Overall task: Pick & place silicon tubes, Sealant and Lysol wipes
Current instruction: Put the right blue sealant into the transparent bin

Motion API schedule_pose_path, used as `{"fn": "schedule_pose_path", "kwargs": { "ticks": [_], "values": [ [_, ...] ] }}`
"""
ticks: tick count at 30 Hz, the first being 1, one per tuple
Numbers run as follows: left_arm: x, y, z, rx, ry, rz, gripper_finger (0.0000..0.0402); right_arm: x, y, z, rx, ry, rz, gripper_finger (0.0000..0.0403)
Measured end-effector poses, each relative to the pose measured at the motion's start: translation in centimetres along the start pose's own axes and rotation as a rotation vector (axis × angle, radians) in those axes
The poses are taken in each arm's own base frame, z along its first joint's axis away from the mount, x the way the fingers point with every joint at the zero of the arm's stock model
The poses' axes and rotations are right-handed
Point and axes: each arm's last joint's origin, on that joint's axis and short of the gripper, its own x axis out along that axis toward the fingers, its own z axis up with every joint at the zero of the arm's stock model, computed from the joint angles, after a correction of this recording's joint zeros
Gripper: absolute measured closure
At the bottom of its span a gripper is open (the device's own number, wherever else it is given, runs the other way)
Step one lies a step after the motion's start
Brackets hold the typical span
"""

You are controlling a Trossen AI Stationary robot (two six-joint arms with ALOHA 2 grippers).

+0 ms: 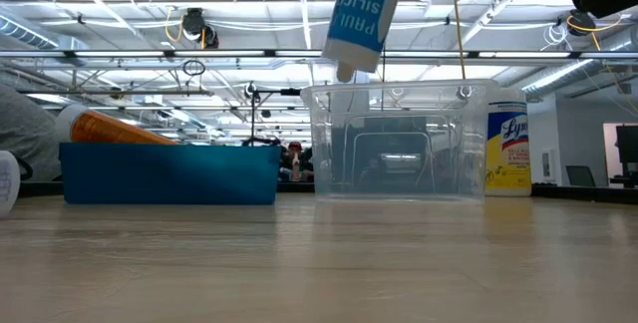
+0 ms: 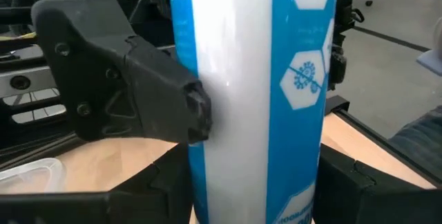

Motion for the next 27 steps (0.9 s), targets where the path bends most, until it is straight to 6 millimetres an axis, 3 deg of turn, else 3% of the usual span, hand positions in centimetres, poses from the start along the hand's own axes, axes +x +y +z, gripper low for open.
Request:
{"fn": "schedule_pose_path", "kwargs": {
  "ticks": [5, 8, 16, 22, 27],
  "values": [
    [0.0, -0.1, -0.2, -0.026, 0.022, 0.004, 0.0183, 0.0, 0.0, -0.2, -0.013, 0.017, 0.003, 0.0198],
    [-0.2, -0.1, -0.4, -0.094, 0.076, 0.024, 0.0154, -0.1, 0.3, -0.4, -0.034, 0.045, 0.015, 0.0198],
    [-4.0, -0.5, 1.0, -0.252, 0.221, 0.003, 0.0075, -0.8, 0.3, 1.5, 0.001, 0.032, 0.044, 0.0198],
    [-5.8, -1.8, 2.4, -0.187, 0.235, -0.041, 0.0051, -1.0, -2.1, 3.9, -0.01, 0.042, -0.09, 0.0198],
    [-6.3, -2.6, 2.2, -0.079, 0.282, -0.085, 0.0047, 0.4, -4.5, 6.4, -0.029, 0.195, -0.178, 0.0198]
  ]
}}
